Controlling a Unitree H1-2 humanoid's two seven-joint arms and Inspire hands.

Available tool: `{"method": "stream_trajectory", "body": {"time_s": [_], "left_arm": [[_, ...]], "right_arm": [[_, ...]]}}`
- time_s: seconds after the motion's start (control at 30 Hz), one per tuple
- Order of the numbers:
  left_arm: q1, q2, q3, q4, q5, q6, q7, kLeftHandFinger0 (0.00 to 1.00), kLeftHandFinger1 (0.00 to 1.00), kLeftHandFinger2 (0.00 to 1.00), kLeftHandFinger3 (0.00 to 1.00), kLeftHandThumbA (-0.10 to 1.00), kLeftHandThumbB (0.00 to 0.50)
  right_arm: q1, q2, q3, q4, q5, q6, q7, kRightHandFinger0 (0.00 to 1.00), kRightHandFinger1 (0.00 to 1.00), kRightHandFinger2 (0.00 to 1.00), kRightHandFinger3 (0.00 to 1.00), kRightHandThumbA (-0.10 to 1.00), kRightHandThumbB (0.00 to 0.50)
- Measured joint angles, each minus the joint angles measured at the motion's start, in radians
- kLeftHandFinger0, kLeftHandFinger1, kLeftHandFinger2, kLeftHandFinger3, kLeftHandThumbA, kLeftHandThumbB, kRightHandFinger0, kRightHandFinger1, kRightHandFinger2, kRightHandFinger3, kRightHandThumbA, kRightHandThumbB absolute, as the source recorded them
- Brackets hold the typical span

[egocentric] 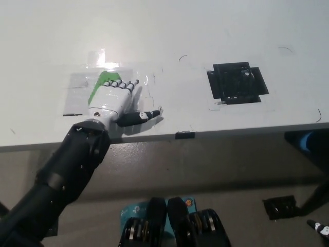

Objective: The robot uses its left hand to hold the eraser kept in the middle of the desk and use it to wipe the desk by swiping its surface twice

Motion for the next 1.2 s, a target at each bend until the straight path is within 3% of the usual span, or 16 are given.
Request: {"method": "stream_trajectory", "body": {"time_s": [0.17,0.23,0.37,0.43,0.5,0.67,0.8,0.9,0.97,1.2], "left_arm": [[-0.001,-0.007,-0.021,0.030,0.007,-0.012,0.032,1.00,1.00,1.00,1.00,1.00,0.454],[-0.004,-0.004,-0.032,0.038,0.012,-0.017,0.041,1.00,1.00,1.00,1.00,1.00,0.408],[-0.026,0.005,-0.051,0.068,0.020,-0.035,0.054,1.00,1.00,1.00,1.00,1.00,0.448],[-0.036,0.011,-0.055,0.070,0.024,-0.038,0.054,1.00,1.00,1.00,1.00,1.00,0.439],[-0.046,0.015,-0.058,0.070,0.028,-0.043,0.055,1.00,1.00,1.00,1.00,1.00,0.464],[-0.072,0.024,-0.059,0.049,0.032,-0.056,0.054,1.00,1.00,1.00,1.00,1.00,0.482],[-0.099,0.024,-0.059,0.027,0.034,-0.061,0.053,1.00,1.00,1.00,1.00,1.00,0.470],[-0.117,0.023,-0.059,0.021,0.034,-0.064,0.053,1.00,1.00,1.00,1.00,1.00,0.466],[-0.120,0.023,-0.059,0.017,0.035,-0.065,0.053,1.00,1.00,1.00,1.00,1.00,0.483],[-0.118,0.024,-0.059,0.018,0.038,-0.067,0.053,1.00,1.00,1.00,1.00,1.00,0.476]], "right_arm": [[0.003,0.000,0.000,-0.006,0.000,0.000,0.000,1.00,1.00,1.00,1.00,1.00,0.500],[0.006,0.000,0.000,-0.009,0.000,0.000,0.000,1.00,1.00,1.00,1.00,1.00,0.493],[0.012,0.000,-0.005,-0.010,0.000,0.000,-0.001,1.00,1.00,1.00,1.00,1.00,0.499],[0.019,0.000,-0.007,-0.011,0.000,0.000,-0.001,1.00,1.00,1.00,1.00,1.00,0.485],[0.029,0.000,-0.010,-0.016,0.000,0.000,0.000,1.00,1.00,1.00,1.00,1.00,0.461],[0.042,0.000,-0.012,-0.019,0.005,0.000,0.000,1.00,1.00,1.00,1.00,1.00,0.456],[0.050,0.000,-0.012,-0.021,0.011,0.000,0.000,1.00,1.00,1.00,1.00,1.00,0.432],[0.053,0.000,-0.014,-0.022,0.019,0.000,0.000,1.00,1.00,1.00,1.00,1.00,0.435],[0.054,0.000,-0.016,-0.022,0.022,0.000,0.000,1.00,1.00,1.00,1.00,1.00,0.491],[0.054,0.000,-0.017,-0.022,0.033,0.000,0.000,1.00,1.00,1.00,1.00,1.00,0.484]]}}
